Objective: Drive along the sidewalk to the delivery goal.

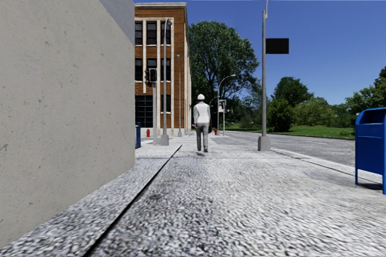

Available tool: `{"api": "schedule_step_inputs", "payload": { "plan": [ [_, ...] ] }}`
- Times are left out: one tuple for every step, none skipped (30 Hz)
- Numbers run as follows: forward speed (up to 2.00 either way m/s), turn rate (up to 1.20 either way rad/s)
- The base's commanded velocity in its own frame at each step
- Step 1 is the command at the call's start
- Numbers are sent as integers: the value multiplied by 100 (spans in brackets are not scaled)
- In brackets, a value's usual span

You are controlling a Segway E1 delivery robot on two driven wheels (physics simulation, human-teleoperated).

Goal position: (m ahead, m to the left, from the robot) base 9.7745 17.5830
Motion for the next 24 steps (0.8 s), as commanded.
{"api": "schedule_step_inputs", "payload": {
  "plan": [
    [200, 0],
    [200, 0],
    [200, 0],
    [200, 0],
    [200, 0],
    [200, 0],
    [200, 0],
    [200, 0],
    [200, 0],
    [200, 0],
    [200, 0],
    [200, 0],
    [200, 0],
    [200, 0],
    [200, 0],
    [200, 0],
    [200, 0],
    [200, 0],
    [200, 0],
    [200, 0],
    [200, 0],
    [200, 0],
    [200, 0],
    [200, 0]
  ]
}}
